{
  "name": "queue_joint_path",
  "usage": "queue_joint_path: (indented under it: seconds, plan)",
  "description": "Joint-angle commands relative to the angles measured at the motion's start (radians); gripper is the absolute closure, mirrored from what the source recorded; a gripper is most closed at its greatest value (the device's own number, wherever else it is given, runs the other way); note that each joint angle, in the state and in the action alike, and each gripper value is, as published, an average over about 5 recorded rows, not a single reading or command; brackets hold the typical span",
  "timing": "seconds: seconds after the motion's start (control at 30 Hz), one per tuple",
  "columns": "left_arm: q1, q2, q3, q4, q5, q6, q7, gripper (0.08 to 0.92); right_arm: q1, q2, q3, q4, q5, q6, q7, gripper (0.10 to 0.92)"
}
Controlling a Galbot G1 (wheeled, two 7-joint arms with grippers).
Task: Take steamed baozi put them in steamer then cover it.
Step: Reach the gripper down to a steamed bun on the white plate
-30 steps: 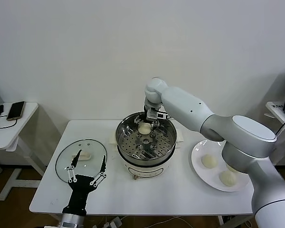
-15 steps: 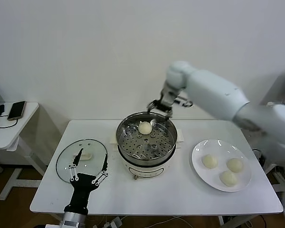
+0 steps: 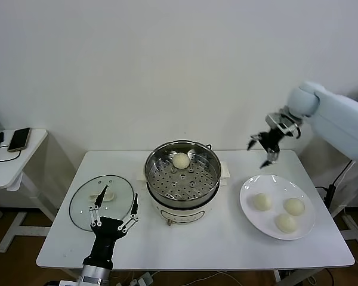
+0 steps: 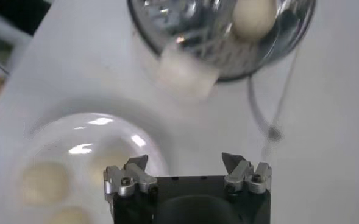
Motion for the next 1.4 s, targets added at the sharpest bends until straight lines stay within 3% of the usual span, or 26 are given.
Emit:
queue_joint_path:
  seconds: [0.03,1.03,1.4]
  plan:
    - [0.002,-0.001,0.000,-0.002,0.001,0.003,0.000,0.177,-0.180,-0.072,0.015,-0.038,0.008,-0.117,0.045,0.203]
    - [0.004,-0.003,-0.017,-0.001,-0.019,0.004,-0.003,0.177,-0.329,0.081,0.122,-0.178,-0.095,-0.062,0.135,0.205]
    - [-0.006,0.001,-0.016,-0.002,-0.022,0.010,-0.004,0.177,-0.195,0.035,0.071,-0.059,-0.097,-0.061,0.100,0.365]
